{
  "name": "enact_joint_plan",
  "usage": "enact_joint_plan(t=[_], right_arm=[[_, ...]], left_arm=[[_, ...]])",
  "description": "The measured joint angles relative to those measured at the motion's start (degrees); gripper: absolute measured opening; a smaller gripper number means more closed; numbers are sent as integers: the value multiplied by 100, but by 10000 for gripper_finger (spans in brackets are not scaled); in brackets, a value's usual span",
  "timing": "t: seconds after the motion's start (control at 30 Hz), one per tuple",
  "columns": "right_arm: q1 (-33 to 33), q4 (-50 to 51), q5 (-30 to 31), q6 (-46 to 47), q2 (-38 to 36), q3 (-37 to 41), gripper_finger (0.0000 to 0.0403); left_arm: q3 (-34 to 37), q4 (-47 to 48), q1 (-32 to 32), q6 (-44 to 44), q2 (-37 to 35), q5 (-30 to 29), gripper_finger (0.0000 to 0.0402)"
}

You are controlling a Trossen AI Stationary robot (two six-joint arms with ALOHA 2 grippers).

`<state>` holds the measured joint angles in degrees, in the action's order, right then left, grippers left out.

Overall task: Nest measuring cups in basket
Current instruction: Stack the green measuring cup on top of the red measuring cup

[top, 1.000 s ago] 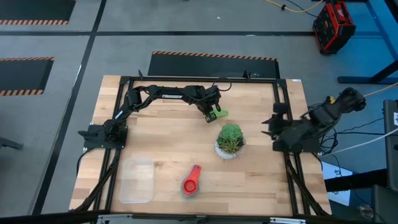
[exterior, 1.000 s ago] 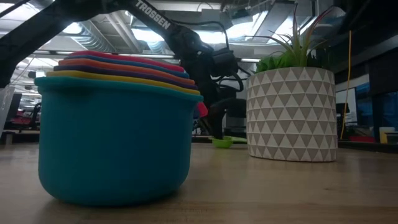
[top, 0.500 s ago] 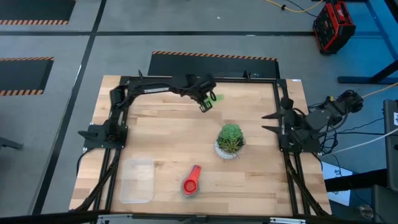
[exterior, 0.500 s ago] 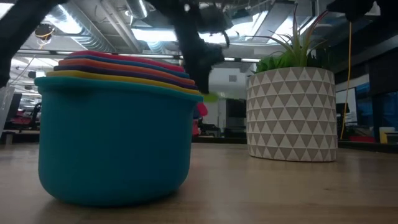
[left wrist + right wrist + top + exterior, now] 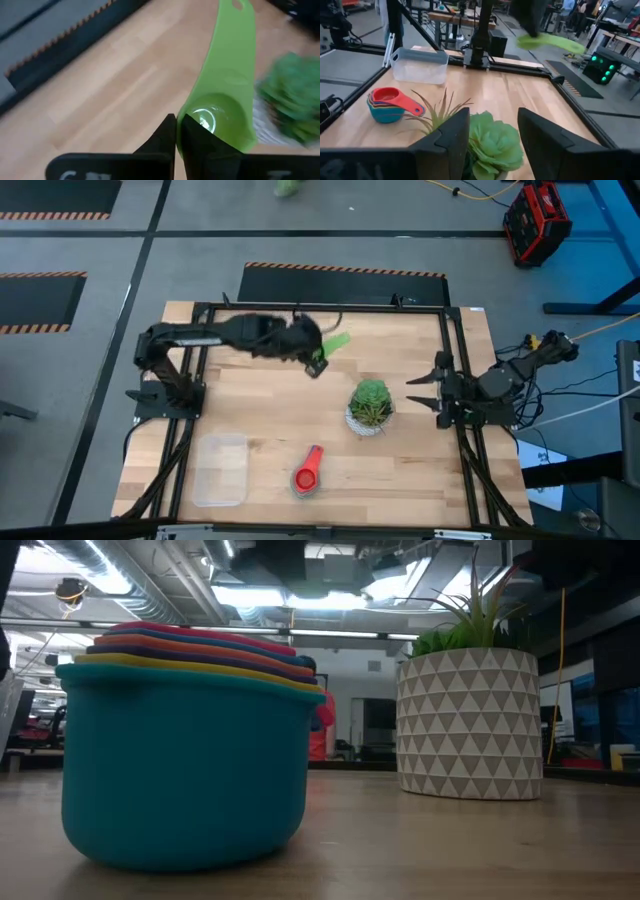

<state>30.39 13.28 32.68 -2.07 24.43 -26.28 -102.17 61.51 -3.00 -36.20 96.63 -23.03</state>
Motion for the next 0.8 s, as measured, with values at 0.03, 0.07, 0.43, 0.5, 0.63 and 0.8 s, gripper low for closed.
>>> enact_joint_plan(t=[0.03,0.07,0.43,0.5,0.63,0.8], right_arm=[[-2,-39,-19,20,9,32,173],[-6,-47,-67,27,14,53,173],[-2,-154,-708,25,108,140,173],[-2,-154,-705,25,109,140,173],[-2,-147,-700,7,108,140,173],[0,-134,-692,5,130,140,173]], left_arm=[[0,78,191,-251,-28,-61,5],[0,126,386,-523,-36,-145,5],[1,370,2422,-3614,159,-678,5],[6,377,2785,-4304,218,-680,6],[15,288,3436,-5672,533,-762,6],[2,260,4043,-7254,1030,-740,6]])
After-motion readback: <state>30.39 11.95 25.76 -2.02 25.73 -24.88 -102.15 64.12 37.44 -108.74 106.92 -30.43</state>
